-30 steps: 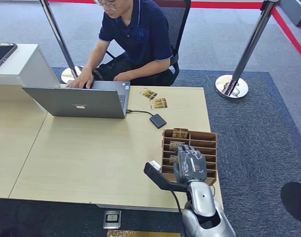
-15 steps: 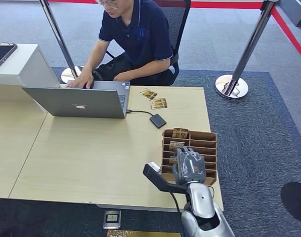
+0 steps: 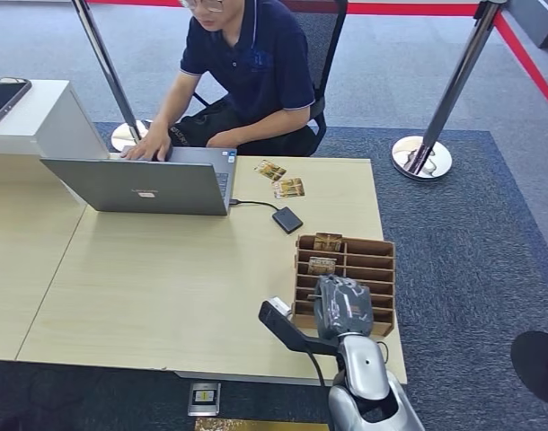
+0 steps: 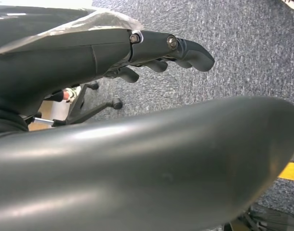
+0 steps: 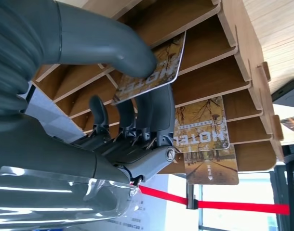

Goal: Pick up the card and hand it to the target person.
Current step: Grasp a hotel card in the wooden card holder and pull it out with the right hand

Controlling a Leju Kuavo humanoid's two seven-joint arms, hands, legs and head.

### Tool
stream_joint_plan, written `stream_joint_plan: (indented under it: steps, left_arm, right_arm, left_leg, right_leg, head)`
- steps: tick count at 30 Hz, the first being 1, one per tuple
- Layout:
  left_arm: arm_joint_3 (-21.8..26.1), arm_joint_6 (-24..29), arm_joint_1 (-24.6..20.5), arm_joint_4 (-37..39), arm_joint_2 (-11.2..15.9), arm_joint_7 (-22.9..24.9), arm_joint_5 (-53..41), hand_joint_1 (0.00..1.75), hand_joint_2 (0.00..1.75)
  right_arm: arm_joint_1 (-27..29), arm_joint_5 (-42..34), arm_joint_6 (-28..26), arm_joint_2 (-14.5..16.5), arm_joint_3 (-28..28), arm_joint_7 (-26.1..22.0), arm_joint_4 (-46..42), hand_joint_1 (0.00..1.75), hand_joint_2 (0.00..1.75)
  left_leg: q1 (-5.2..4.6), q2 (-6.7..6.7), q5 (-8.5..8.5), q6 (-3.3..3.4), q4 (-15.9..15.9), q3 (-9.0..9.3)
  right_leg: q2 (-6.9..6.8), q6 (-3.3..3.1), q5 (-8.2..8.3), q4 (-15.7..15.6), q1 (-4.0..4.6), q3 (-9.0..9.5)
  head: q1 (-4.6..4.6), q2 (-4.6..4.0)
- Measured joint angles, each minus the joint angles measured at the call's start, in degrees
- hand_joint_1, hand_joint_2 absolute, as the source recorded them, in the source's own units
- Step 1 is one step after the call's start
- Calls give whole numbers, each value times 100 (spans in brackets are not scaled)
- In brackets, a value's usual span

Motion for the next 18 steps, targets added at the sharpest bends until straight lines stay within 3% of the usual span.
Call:
stream_joint_plan:
  steps: [18]
  left_arm:
    - [2,4,0,0,0,0,4,0,0]
  right_arm:
    - [-27,-20,3,-23,0,-24,-47,157,175]
  left_leg:
    - [0,0,0,0,0,0]
  right_leg:
    - [0,0,0,0,0,0]
  head:
    - [-2,0]
